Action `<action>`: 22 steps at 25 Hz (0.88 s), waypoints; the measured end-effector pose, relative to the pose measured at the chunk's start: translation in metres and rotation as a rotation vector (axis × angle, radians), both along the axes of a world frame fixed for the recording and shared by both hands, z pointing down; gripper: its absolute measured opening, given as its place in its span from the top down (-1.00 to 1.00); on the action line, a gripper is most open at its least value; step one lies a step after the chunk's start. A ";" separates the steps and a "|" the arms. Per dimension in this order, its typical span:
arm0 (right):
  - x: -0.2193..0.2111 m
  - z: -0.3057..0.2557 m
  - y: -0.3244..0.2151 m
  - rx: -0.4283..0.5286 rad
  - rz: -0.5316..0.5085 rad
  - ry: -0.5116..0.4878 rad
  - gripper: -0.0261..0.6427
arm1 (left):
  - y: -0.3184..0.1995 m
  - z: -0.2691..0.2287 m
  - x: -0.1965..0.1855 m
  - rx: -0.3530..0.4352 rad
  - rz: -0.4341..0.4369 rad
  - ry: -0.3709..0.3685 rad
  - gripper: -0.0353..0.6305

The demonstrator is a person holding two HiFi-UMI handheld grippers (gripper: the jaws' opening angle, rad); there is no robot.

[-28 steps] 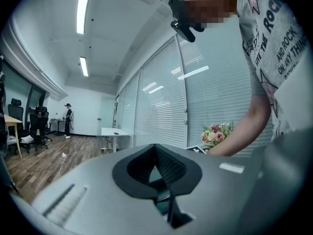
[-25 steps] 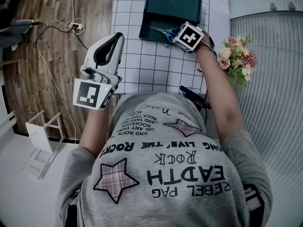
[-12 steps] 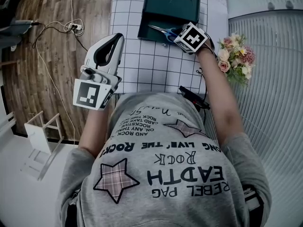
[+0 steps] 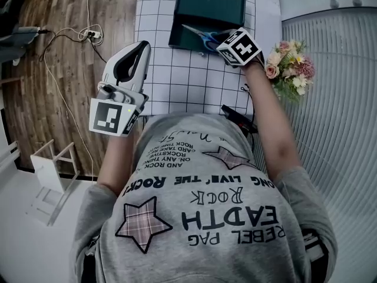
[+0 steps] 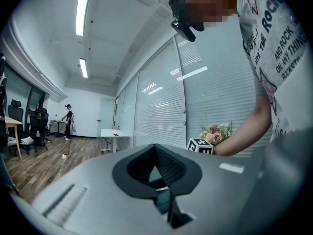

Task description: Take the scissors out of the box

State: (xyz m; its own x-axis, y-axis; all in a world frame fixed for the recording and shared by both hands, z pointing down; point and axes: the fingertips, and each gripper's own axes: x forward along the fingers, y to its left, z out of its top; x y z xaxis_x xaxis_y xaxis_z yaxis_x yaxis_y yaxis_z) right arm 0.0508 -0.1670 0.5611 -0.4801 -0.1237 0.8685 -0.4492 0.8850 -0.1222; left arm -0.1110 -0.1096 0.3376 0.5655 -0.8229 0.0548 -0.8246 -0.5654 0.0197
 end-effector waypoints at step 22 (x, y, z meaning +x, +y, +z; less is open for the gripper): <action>-0.009 -0.081 -0.001 0.186 0.235 -0.394 0.65 | 0.007 -0.008 0.004 0.019 0.006 -0.025 0.87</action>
